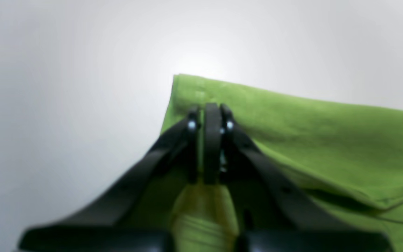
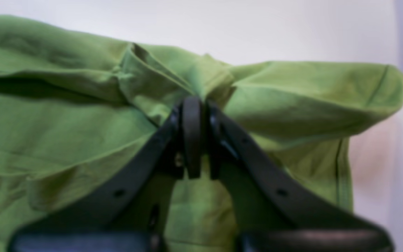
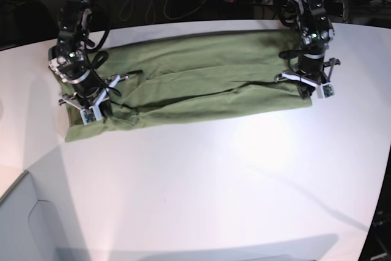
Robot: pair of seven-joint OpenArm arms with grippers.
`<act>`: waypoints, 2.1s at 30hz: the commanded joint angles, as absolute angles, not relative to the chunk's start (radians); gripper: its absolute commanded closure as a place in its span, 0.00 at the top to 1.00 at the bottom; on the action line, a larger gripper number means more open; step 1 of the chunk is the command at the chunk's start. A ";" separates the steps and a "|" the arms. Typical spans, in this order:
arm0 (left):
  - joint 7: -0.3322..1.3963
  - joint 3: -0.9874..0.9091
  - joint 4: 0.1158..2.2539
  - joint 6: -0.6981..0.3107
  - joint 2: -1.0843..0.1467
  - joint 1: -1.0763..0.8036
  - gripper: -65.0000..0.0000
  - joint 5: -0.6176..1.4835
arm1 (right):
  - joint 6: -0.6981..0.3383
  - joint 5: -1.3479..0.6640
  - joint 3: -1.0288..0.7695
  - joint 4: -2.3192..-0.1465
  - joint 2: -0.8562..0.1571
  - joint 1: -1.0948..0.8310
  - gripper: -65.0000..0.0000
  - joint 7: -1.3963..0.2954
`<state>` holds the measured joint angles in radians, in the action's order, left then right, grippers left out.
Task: Fold the T-shirt properly
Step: 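Fold the hem with both grippers up toward the collar edge, then release the hem and move the right gripper onto the folded shirt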
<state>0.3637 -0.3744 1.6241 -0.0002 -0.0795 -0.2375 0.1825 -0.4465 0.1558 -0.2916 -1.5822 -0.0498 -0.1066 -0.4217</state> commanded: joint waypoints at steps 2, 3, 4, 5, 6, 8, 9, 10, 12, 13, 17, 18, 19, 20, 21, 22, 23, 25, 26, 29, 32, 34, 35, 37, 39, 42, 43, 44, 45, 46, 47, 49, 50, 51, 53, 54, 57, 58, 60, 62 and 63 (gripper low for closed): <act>0.340 -0.377 1.638 0.001 -0.085 -0.232 0.00 0.185 | -0.446 0.145 -0.289 -1.603 -0.058 -0.113 0.26 -0.417; 0.340 -0.377 1.638 0.001 -0.085 -0.232 0.00 0.185 | -0.447 0.143 -0.289 -1.610 -0.058 -0.122 0.35 -0.421; 0.340 -0.377 1.638 0.001 -0.085 -0.232 0.00 0.185 | -0.449 0.143 -0.289 -1.630 -0.061 -0.133 0.45 -0.421; 0.340 -0.377 1.638 0.001 -0.087 -0.232 0.00 0.185 | -0.449 0.143 -0.289 -1.658 -0.068 -0.143 0.53 -0.418; 0.341 -0.377 1.638 0.001 -0.087 -0.232 0.00 0.185 | -0.449 0.139 -0.292 -1.698 -0.074 -0.160 0.60 -0.418; 0.341 -0.375 1.638 -0.001 -0.090 -0.232 0.00 0.185 | -0.449 0.137 -0.295 -1.791 -0.077 -0.193 0.68 -0.417; 0.343 -0.375 1.638 -0.001 -0.090 -0.232 0.00 0.185 | -0.449 0.137 -0.295 -1.833 -0.077 -0.203 0.68 -0.417; 0.343 -0.375 1.638 -0.001 -0.090 -0.232 0.00 0.185 | -0.449 0.137 -0.295 -1.870 -0.077 -0.209 0.67 -0.417; 0.343 -0.375 1.639 -0.001 -0.090 -0.232 0.00 0.185 | -0.449 0.140 -0.295 -1.916 -0.077 -0.209 0.67 -0.418; 0.343 -0.375 1.641 -0.001 -0.090 -0.234 0.00 0.185 | -0.449 0.140 -0.295 -1.928 -0.077 -0.202 0.67 -0.421; 0.343 -0.375 1.652 -0.001 -0.091 -0.246 0.00 0.185 | -0.449 0.142 -0.288 -1.883 -0.076 -0.130 0.64 -0.427; 0.343 -0.375 1.652 -0.001 -0.091 -0.246 0.00 0.185 | -0.449 0.142 -0.286 -1.847 -0.076 -0.102 0.62 -0.427; 0.343 -0.375 1.652 -0.001 -0.091 -0.246 0.00 0.185 | -0.449 0.142 -0.286 -1.810 -0.077 -0.077 0.58 -0.427; 0.343 -0.375 1.652 -0.001 -0.091 -0.246 0.00 0.185 | -0.449 0.142 -0.286 -1.764 -0.077 -0.056 0.53 -0.427; 0.343 -0.375 1.652 -0.001 -0.091 -0.246 0.00 0.185 | -0.449 0.142 -0.286 -1.724 -0.079 -0.039 0.47 -0.427; 0.343 -0.375 1.652 -0.001 -0.091 -0.246 0.00 0.185 | -0.449 0.142 -0.286 -1.689 -0.081 -0.027 0.40 -0.427; 0.343 -0.375 1.652 -0.001 -0.093 -0.248 0.00 0.185 | -0.449 0.142 -0.286 -1.659 -0.088 -0.021 0.31 -0.427; 0.343 -0.375 1.652 -0.001 -0.093 -0.248 0.00 0.185 | -0.449 0.142 -0.286 -1.623 -0.107 -0.025 0.13 -0.427; 0.343 -0.375 1.652 -0.001 -0.093 -0.248 0.00 0.185 | -0.449 0.142 -0.286 -1.609 -0.113 -0.036 0.04 -0.427; 0.343 -0.377 1.652 -0.001 -0.094 -0.248 0.00 0.185 | -0.449 0.142 -0.291 -1.598 -0.127 -0.088 0.01 -0.427; 0.343 -0.377 1.652 -0.001 -0.094 -0.248 0.00 0.185 | -0.449 0.142 -0.289 -1.613 -0.148 -0.153 0.00 -0.427; 0.343 -0.377 1.652 -0.001 -0.094 -0.246 0.00 0.185 | -0.449 0.143 -0.294 -1.612 -0.150 -0.176 0.00 -0.427; 0.343 -0.377 1.652 -0.001 -0.094 -0.246 0.00 0.185 | -0.449 0.143 -0.295 -1.610 -0.160 -0.183 0.00 -0.427; 0.343 -0.377 1.652 -0.001 -0.094 -0.246 0.00 0.185 | -0.449 0.143 -0.297 -1.607 -0.183 -0.191 0.00 -0.427; 0.343 -0.377 1.653 -0.001 -0.094 -0.248 0.00 0.185 | -0.449 0.142 -0.309 -1.621 -0.191 -0.202 0.00 -0.427; 0.343 -0.377 1.656 -0.001 -0.105 -0.248 0.00 0.185 | -0.449 0.142 -0.377 -1.712 -0.186 -0.216 0.00 -0.427; 0.343 -0.377 1.664 -0.001 -0.111 -0.249 0.00 0.185 | -0.449 0.137 -0.386 -1.748 -0.186 -0.217 0.00 -0.427; 0.343 -0.377 1.672 -0.001 -0.111 -0.257 0.00 0.185 | -0.450 0.136 -0.386 -1.781 -0.185 -0.219 0.00 -0.427; 0.343 -0.377 1.682 -0.001 -0.111 -0.265 0.00 0.185 | -0.452 0.136 -0.380 -1.808 -0.183 -0.219 0.00 -0.427; 0.343 -0.377 1.696 -0.001 -0.111 -0.271 0.00 0.185 | -0.466 0.136 -0.364 -1.833 -0.182 -0.219 0.00 -0.427; 0.343 -0.377 1.709 -0.001 -0.110 -0.272 0.00 0.185 | -0.484 0.136 -0.344 -1.847 -0.170 -0.213 0.00 -0.427; 0.343 -0.377 1.730 -0.001 -0.108 -0.283 0.00 0.185 | -0.499 0.140 -0.306 -1.851 -0.137 -0.203 0.00 -0.427; 0.346 -0.377 1.738 -0.001 -0.107 -0.285 0.00 0.185 | -0.501 0.142 -0.277 -1.842 -0.122 -0.179 0.00 -0.427; 0.348 -0.377 1.741 -0.001 -0.107 -0.289 0.00 0.185 | -0.501 0.142 -0.251 -1.817 -0.110 -0.165 0.00 -0.427; 0.348 -0.377 1.742 -0.001 -0.107 -0.294 0.00 0.185 | -0.501 0.142 -0.208 -1.750 -0.090 -0.134 0.00 -0.427; 0.348 -0.377 1.742 -0.001 -0.107 -0.298 0.00 0.185 | -0.501 0.142 -0.189 -1.713 -0.085 -0.120 0.00 -0.427; 0.346 -0.377 1.742 -0.001 -0.107 -0.315 0.00 0.185 | -0.501 0.142 -0.130 -1.620 -0.081 -0.091 0.00 -0.421; 0.343 -0.377 1.742 -0.001 -0.107 -0.321 0.00 0.185 | -0.501 0.142 -0.114 -1.598 -0.081 -0.090 0.00 -0.421; 0.343 -0.377 1.744 -0.001 -0.107 -0.326 0.00 0.185 | -0.501 0.142 -0.088 -1.570 -0.085 -0.088 0.00 -0.420; 0.343 -0.378 1.744 -0.001 -0.107 -0.338 0.00 0.185 | -0.501 0.142 -0.077 -1.572 -0.087 -0.102 0.00 -0.420; 0.343 -0.380 1.744 -0.001 -0.108 -0.344 0.00 0.185 | -0.501 0.142 -0.074 -1.572 -0.094 -0.114 0.00 -0.420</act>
<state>0.3679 -0.3744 1.7226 -0.0036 -0.0998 -0.3408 0.1829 -0.4961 0.1535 -0.0734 -1.5547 -0.0853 -0.1173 -0.4358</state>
